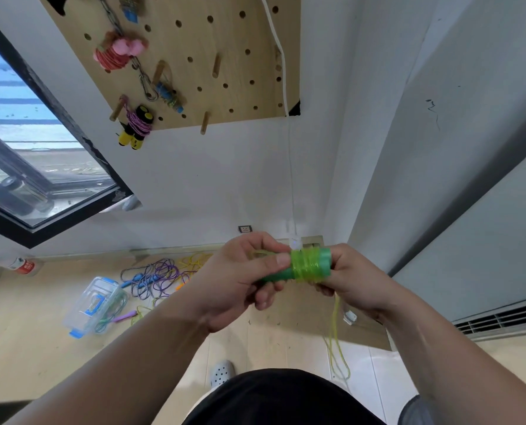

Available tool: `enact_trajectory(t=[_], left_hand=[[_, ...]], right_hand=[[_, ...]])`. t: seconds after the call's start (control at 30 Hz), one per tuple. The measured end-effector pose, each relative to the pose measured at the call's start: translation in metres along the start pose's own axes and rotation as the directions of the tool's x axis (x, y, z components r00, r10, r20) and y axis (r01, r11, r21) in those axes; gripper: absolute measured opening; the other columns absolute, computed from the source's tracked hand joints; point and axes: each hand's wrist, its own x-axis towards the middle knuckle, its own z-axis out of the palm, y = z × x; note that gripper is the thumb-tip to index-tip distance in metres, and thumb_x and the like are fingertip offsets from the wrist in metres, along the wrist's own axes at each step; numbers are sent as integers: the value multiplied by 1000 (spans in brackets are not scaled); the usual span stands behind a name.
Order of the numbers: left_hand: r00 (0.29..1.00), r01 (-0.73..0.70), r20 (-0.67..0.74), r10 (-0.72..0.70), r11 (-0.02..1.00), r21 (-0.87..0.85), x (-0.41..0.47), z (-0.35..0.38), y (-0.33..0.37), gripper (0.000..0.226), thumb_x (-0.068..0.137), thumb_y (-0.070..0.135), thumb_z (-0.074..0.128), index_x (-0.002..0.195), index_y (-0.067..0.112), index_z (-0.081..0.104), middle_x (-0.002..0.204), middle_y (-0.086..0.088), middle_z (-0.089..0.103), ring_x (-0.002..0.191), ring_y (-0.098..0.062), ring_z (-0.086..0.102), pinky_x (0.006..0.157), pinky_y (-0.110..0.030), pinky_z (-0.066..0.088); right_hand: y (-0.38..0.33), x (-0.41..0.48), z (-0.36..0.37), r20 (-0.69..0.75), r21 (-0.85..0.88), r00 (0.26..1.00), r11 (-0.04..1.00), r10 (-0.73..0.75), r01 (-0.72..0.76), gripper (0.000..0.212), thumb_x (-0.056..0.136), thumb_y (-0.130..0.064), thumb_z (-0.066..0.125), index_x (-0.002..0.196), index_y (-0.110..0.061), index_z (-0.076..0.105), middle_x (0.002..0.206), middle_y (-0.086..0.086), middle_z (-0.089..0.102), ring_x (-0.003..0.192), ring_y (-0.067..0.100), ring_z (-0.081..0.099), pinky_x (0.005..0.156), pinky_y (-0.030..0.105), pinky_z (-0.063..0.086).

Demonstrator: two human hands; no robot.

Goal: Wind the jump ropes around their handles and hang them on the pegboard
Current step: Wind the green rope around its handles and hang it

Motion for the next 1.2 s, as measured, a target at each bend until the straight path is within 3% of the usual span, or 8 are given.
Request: enact_trajectory(t=[0.17, 0.37, 0.5, 0.63, 0.83, 0.97, 1.03, 1.2], left_hand=[[997, 76, -32, -69, 902, 426, -2, -11, -7, 21, 88, 7, 77, 97, 1, 59, 57, -11, 49, 41, -15, 34, 44, -26, 27], [992, 61, -115, 48, 618, 784, 7, -16, -16, 18, 81, 26, 84, 87, 23, 67, 73, 7, 63, 49, 2, 47, 50, -17, 39], [976, 77, -180, 123, 577, 813, 18, -20, -23, 22, 77, 28, 85, 79, 28, 63, 90, 2, 69, 66, -7, 56, 61, -26, 46], [943, 39, -249, 221, 669, 742, 25, -16, -26, 26, 76, 20, 84, 78, 20, 58, 71, 3, 60, 50, -8, 42, 49, -23, 37], [965, -10, -110, 239, 453, 892, 24, -13, -27, 28, 77, 27, 80, 79, 27, 52, 73, -2, 65, 48, -9, 43, 53, -33, 46], [929, 2, -234, 288, 627, 779, 30, -11, -20, 30, 74, 21, 85, 76, 19, 55, 75, -9, 63, 50, -10, 40, 48, -24, 38], [911, 22, -274, 307, 628, 778, 34, -11, -18, 32, 73, 23, 87, 74, 19, 55, 74, -1, 59, 50, -9, 39, 46, -20, 34], [905, 43, -232, 355, 468, 883, 39, -13, -25, 33, 75, 26, 84, 73, 28, 52, 73, -7, 64, 53, -15, 46, 51, -27, 41]], right_hand=[[-17, 13, -17, 80, -431, 996, 902, 42, -3, 9, 91, -19, 74, 82, -20, 76, 67, -3, 66, 63, 3, 52, 62, 21, 40], [-26, 25, 1, 8, -634, 999, 773, 50, -33, 9, 90, -27, 73, 83, -22, 76, 63, -16, 61, 62, -1, 54, 61, 17, 39], [-30, 22, 23, -127, -665, 992, 741, 12, -94, 15, 94, -27, 64, 83, -24, 74, 74, -14, 63, 72, 3, 57, 64, 24, 40], [-30, 16, 37, -253, -561, 967, 819, -26, -124, 26, 98, -20, 55, 81, -14, 73, 71, 2, 64, 64, 14, 53, 63, 33, 44], [-32, 9, 33, -329, -368, 944, 917, 22, -150, 21, 98, -19, 59, 92, -24, 79, 74, -15, 69, 69, -5, 60, 60, 14, 41], [-33, 0, 37, -328, -494, 944, 860, -48, -128, 22, 99, -23, 58, 118, -25, 70, 95, -10, 71, 90, 7, 64, 79, 24, 49], [-31, -2, 43, -335, -550, 939, 825, -76, -129, 27, 99, -25, 59, 126, -25, 63, 98, -7, 70, 92, 11, 64, 82, 27, 51], [-28, -2, 39, -396, -622, 916, 753, -63, -217, 12, 96, -24, 61, 96, -21, 72, 81, -9, 64, 83, 14, 60, 72, 30, 49]])
